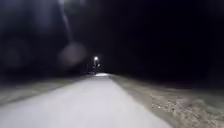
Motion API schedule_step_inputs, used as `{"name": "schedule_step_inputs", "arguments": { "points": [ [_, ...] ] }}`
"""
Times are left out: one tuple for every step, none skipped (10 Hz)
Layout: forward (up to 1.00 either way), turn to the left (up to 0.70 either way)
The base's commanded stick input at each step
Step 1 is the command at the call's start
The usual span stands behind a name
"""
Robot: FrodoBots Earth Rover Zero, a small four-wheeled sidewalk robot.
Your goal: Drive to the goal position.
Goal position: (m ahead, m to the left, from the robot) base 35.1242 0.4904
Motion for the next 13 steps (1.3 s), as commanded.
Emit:
{"name": "schedule_step_inputs", "arguments": {
  "points": [
    [1.00, 0.00],
    [1.00, 0.00],
    [1.00, 0.00],
    [1.00, 0.00],
    [1.00, 0.00],
    [1.00, 0.00],
    [1.00, 0.00],
    [1.00, 0.00],
    [1.00, 0.00],
    [1.00, 0.00],
    [1.00, 0.00],
    [1.00, 0.00],
    [1.00, 0.05]
  ]
}}
